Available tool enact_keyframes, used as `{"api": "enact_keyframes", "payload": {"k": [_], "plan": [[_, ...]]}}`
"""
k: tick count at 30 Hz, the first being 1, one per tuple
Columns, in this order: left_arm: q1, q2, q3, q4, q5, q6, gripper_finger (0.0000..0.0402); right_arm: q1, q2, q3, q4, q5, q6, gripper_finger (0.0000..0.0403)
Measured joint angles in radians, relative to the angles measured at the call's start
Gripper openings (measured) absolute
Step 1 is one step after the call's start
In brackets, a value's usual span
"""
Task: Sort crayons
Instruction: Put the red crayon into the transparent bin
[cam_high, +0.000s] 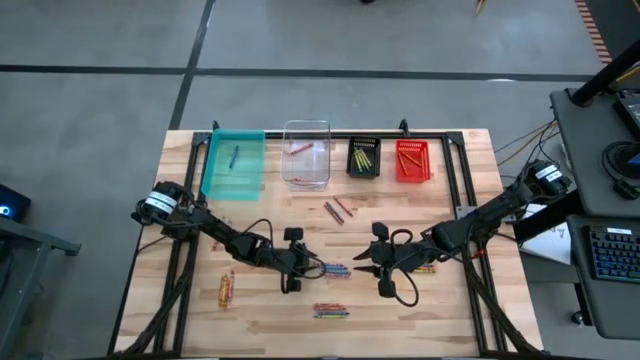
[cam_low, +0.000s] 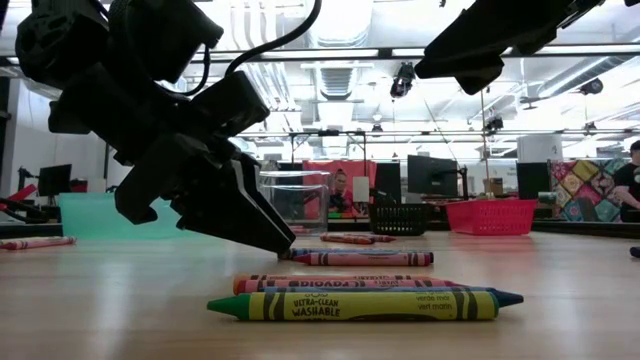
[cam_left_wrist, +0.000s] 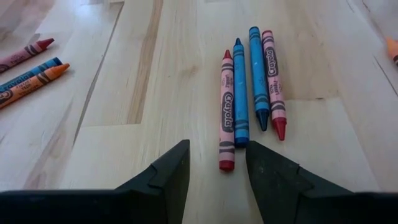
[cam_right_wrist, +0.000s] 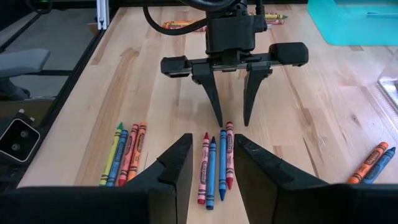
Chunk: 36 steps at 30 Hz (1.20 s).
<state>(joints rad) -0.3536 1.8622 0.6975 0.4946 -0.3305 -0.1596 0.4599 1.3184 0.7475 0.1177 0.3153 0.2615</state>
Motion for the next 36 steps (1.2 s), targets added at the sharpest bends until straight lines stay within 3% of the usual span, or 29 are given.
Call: {"api": "enact_keyframes", "payload": {"k": [11, 27, 36], "plan": [[0.000, 0.002, 0.000, 0.004, 0.000, 0.007, 0.0139, 0.000, 0.000, 0.000, 0.000, 0.000, -0.003, 0.0103], [-0.001, 0.097, 0.002, 0.120, -0.007, -0.001, 0.0138, 0.000, 0.000, 0.000, -0.003, 0.000, -0.001, 0.0103], [0.000, 0.099, 0.001, 0.111, 0.002, 0.000, 0.0111, 0.000, 0.000, 0.000, -0.003, 0.000, 0.000, 0.0103]]}}
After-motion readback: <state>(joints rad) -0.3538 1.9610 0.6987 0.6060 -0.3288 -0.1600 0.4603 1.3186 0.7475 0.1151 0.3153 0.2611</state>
